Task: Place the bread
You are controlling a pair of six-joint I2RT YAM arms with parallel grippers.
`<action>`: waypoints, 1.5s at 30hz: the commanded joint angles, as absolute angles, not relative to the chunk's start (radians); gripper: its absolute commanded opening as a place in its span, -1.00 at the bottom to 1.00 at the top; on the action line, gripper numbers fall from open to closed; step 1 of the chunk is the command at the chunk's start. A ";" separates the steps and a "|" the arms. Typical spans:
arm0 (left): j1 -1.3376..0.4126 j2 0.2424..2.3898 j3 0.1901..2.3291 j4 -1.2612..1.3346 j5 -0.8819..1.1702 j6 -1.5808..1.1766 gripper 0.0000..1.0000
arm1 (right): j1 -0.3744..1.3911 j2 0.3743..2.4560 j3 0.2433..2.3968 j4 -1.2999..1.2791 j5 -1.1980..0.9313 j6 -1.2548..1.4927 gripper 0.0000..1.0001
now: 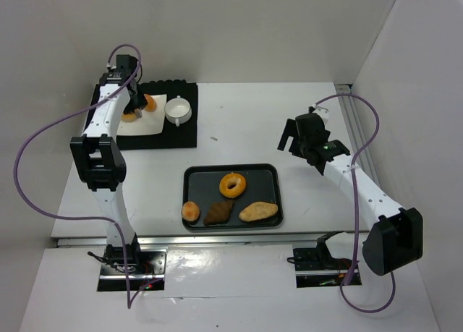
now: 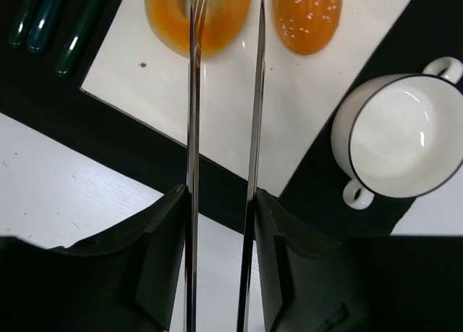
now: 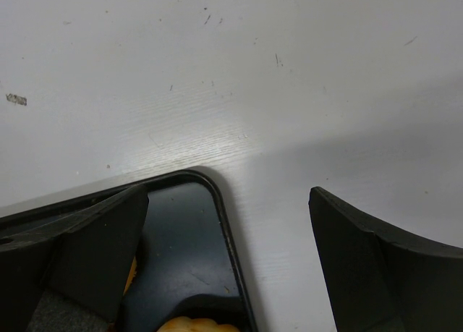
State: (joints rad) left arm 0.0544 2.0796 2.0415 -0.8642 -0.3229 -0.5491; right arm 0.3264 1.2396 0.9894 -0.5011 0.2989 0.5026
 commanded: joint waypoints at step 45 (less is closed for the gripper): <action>-0.459 2.042 2.168 -0.640 -0.117 -0.422 0.91 | 0.311 1.235 1.035 -0.526 0.416 0.523 0.98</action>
